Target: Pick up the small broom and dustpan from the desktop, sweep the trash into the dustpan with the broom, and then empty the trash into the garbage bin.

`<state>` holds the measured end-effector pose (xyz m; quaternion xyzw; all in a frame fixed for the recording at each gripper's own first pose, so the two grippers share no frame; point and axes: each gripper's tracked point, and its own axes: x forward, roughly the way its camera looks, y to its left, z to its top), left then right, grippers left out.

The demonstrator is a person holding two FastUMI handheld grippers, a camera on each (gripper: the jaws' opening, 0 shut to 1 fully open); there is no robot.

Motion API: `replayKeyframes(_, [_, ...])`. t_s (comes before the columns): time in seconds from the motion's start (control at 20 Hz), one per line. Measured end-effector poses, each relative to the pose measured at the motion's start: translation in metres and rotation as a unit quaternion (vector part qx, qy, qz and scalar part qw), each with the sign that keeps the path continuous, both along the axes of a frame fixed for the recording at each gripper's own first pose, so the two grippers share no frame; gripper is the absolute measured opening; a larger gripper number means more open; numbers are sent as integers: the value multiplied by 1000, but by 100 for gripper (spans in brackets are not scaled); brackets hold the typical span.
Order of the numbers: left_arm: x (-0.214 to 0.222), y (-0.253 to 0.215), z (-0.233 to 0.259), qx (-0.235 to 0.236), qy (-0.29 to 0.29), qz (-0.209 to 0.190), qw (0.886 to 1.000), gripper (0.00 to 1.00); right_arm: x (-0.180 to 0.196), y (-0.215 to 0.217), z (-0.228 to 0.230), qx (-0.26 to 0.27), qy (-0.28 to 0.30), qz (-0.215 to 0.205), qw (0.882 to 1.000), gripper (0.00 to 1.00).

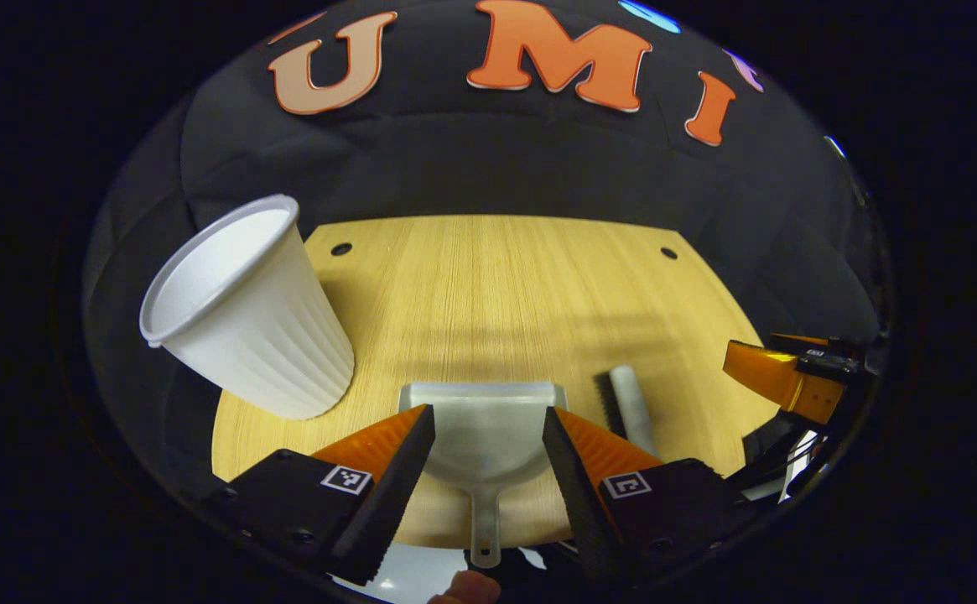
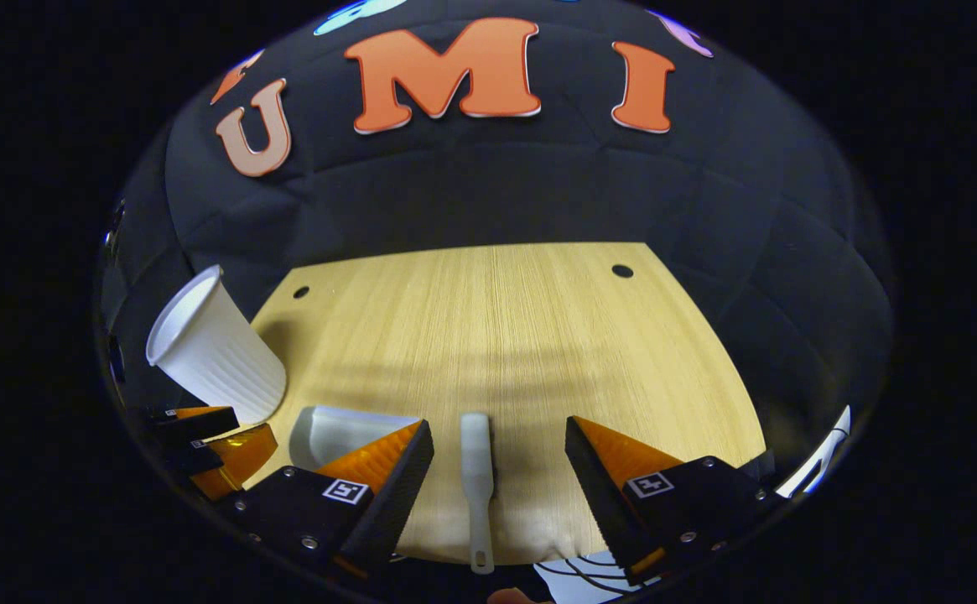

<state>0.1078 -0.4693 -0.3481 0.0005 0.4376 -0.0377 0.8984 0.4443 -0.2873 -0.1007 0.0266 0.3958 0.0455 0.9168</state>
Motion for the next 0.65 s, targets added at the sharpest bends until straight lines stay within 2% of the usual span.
replayKeyframes(0.2, [30, -9, 39, 1, -111, 13, 994, 84, 21, 5, 68, -6, -103, 12, 995, 95])
replayKeyframes(0.4, [45, -11, 59, 6, -212, 24, 977, 84, 27, 21, 126, 16, -169, 24, 985, 95])
replayKeyframes(0.65, [34, -7, 107, 17, -319, 45, 947, 83, 45, 10, 186, 10, -298, 6, 955, 95])
